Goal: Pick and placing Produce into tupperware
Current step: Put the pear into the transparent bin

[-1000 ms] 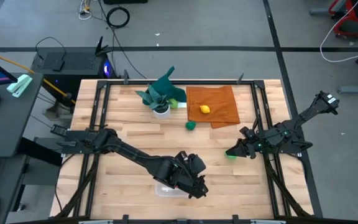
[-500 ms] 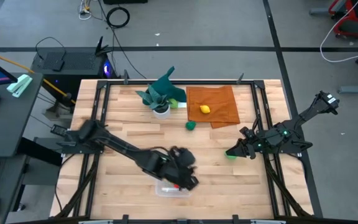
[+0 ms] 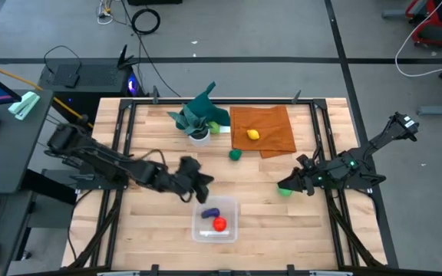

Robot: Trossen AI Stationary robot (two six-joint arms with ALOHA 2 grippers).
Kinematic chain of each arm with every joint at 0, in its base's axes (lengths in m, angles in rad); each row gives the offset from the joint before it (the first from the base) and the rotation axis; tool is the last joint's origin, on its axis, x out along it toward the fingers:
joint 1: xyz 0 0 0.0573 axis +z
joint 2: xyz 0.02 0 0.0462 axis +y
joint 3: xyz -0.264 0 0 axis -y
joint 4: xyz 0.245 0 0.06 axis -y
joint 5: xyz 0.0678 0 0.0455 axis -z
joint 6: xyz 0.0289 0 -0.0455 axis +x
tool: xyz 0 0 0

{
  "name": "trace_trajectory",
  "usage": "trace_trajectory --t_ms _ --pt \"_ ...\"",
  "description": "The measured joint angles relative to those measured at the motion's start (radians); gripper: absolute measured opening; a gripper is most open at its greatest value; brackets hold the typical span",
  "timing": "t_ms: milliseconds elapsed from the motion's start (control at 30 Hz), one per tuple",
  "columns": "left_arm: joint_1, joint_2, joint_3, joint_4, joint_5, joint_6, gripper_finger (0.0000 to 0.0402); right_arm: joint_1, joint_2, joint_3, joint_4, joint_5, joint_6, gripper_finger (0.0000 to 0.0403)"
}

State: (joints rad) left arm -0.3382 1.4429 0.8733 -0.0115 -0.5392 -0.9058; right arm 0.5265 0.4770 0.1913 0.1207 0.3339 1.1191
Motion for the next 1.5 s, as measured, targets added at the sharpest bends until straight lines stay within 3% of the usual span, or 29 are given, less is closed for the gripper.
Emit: trace_trajectory --t_ms 267,633,833,967,1033,1133,1333,1500 --pt "0.080 -0.206 -0.167 -0.003 0.001 0.004 0.0026 -0.144 0.000 0.000 -0.016 0.020 -0.085 0.0112" --pt "0.119 -0.394 -0.281 0.001 0.018 0.108 0.0008 -0.473 0.007 0.000 -0.014 -0.245 -0.120 0.0112" --pt "0.194 -0.474 -0.281 0.001 0.194 0.267 0.0013 -0.625 0.034 0.002 0.033 -0.321 -0.099 0.0112" --pt "0.256 -0.517 -0.281 -0.002 0.348 0.346 0.0006 -0.665 0.120 0.121 0.016 -0.383 -0.201 0.0112" --pt "0.278 -0.531 -0.281 -0.003 0.387 0.386 0.0005 -0.680 0.189 0.233 -0.107 -0.440 -0.291 0.0112" --pt "0.301 -0.543 -0.281 -0.012 0.421 0.453 0.0010 -0.705 0.321 0.420 -0.427 -0.517 -0.417 0.0112" --pt "0.327 -0.542 -0.281 -0.037 0.494 0.507 0.0024 -0.698 0.551 0.719 -0.956 -0.559 -0.656 0.0114" --pt "0.330 -0.542 -0.281 -0.045 0.496 0.506 0.0011 -0.660 0.641 0.827 -1.157 -0.563 -0.703 0.0126"
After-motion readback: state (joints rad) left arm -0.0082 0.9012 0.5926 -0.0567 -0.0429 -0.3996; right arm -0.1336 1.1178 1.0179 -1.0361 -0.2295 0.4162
